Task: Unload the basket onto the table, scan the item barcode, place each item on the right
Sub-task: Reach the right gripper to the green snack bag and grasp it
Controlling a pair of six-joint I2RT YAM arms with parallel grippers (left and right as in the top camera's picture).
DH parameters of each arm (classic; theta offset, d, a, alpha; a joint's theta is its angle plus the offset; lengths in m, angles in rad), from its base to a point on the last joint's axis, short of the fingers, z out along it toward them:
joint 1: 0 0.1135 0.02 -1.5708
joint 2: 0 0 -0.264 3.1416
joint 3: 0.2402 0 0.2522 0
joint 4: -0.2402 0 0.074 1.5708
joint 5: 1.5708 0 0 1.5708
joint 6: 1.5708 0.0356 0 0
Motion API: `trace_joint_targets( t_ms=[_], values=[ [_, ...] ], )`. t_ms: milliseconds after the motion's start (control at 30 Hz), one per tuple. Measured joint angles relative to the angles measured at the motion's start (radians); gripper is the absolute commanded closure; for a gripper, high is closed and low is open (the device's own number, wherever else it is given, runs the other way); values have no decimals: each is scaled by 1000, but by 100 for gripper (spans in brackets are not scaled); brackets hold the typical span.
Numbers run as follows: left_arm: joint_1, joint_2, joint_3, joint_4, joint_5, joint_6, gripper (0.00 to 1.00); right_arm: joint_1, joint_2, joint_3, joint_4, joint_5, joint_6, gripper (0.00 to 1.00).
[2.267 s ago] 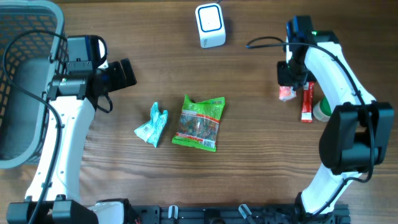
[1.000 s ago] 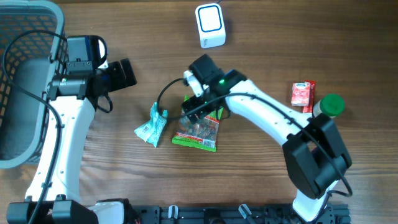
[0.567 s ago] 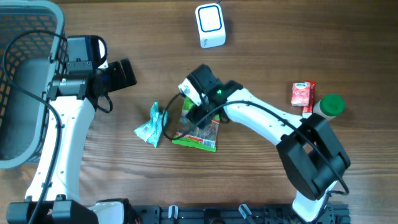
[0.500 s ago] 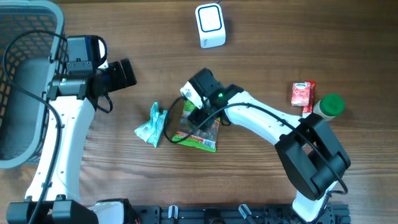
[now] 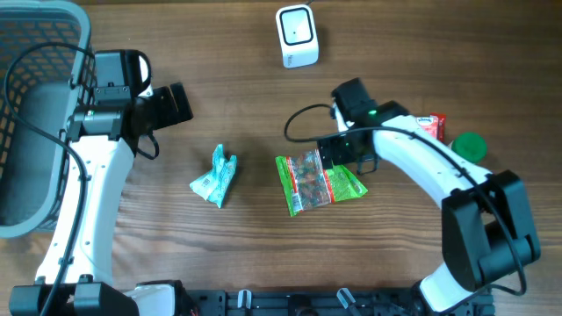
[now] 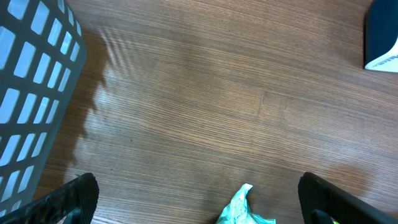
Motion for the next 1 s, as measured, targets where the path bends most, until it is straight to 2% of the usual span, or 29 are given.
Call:
trace_joint_targets(
  t_ms=[200, 500, 567, 633, 767, 833, 1000],
  values=[
    [0, 0, 0, 0, 0, 0, 0, -19, 0, 0, -8, -145, 11, 0],
    [0, 0, 0, 0, 0, 0, 0, -19, 0, -2, -50, -191, 18, 1],
    [0, 0, 0, 0, 0, 0, 0, -19, 0, -22, -42, -194, 18, 5],
    [0, 0, 0, 0, 0, 0, 0, -19, 0, -55, -26, -194, 23, 15],
    [0, 0, 0, 0, 0, 0, 0, -19, 0, -100, 43, -194, 38, 21],
    [0, 0, 0, 0, 0, 0, 0, -19, 0, -110, 69, -194, 44, 29],
    [0, 0, 0, 0, 0, 0, 0, -19, 0, -115, 121, -194, 51, 33]
  ],
)
